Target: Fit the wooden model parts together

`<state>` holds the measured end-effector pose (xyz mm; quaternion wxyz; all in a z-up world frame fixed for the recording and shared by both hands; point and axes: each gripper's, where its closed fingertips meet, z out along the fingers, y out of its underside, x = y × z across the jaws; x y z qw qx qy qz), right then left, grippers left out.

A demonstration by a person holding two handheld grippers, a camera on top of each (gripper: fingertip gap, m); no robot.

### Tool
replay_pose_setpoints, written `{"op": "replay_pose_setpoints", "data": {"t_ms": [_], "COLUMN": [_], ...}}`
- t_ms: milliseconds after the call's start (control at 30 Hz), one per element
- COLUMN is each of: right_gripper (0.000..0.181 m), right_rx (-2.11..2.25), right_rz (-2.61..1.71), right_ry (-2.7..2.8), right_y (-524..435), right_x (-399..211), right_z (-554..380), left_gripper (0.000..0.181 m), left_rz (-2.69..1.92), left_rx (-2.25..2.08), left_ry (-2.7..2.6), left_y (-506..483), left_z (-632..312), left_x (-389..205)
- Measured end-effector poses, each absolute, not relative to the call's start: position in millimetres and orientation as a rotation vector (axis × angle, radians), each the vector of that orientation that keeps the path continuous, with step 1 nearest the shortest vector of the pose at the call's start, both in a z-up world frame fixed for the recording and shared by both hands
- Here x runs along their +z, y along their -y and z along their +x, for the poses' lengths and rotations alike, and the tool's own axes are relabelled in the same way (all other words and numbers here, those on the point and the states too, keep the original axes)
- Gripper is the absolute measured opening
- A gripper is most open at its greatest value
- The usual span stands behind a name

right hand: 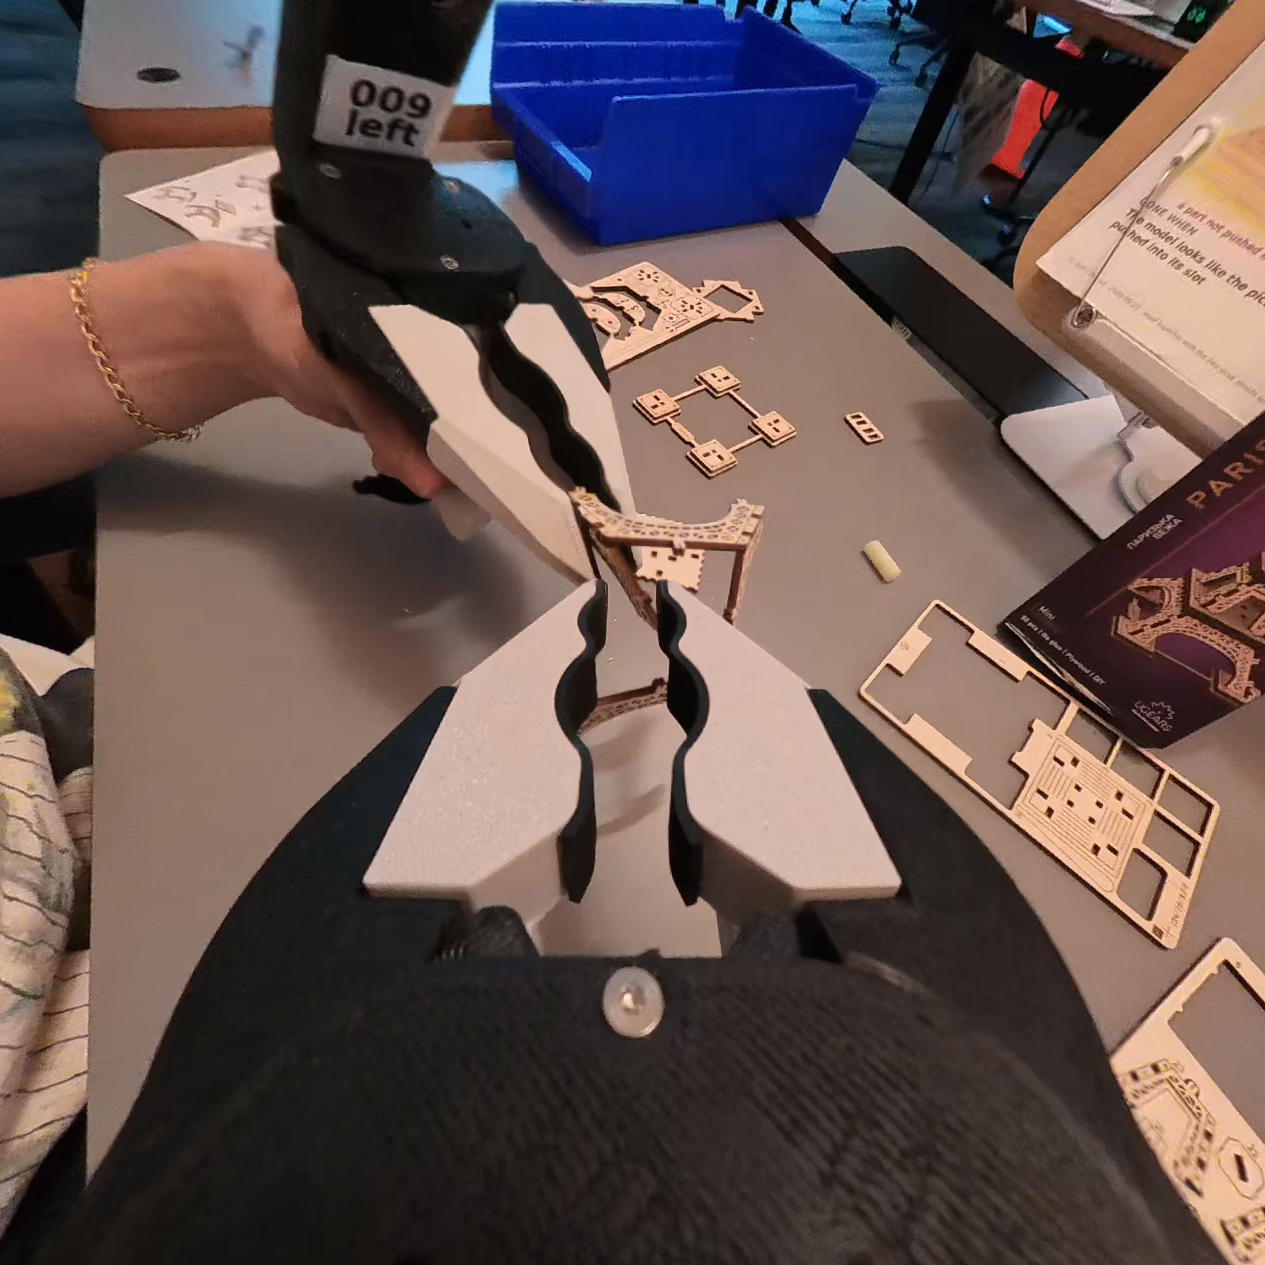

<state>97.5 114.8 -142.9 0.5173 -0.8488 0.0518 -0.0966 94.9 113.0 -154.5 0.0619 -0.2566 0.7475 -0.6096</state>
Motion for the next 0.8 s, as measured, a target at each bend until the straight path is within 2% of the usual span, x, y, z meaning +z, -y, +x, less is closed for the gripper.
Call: {"op": "replay_pose_setpoints", "data": {"t_ms": [233, 733, 800], "right_gripper": [0.015, 0.004, 0.003], "right_rx": [-0.173, -0.029, 0.034], "right_rz": [-2.026, -1.990, -1.977], "right_ry": [-0.135, -0.096, -0.094], "right_y": [-112.7, -120.3, -121.0], "right_x": [-146.3, -159.8, -160.2], "right_z": [94.3, 87.2, 82.4], "left_gripper": [0.010, 0.010, 0.015], "left_rz": [-0.613, -0.590, -0.525], "left_rx": [-1.649, -1.769, -1.741], "left_ry": [-2.228, -2.275, -2.272], "left_y": [-109.1, -109.3, -109.9], "left_z": [93.6, 85.7, 84.4], "left_x": [-149.6, -152.0, -151.8]}}
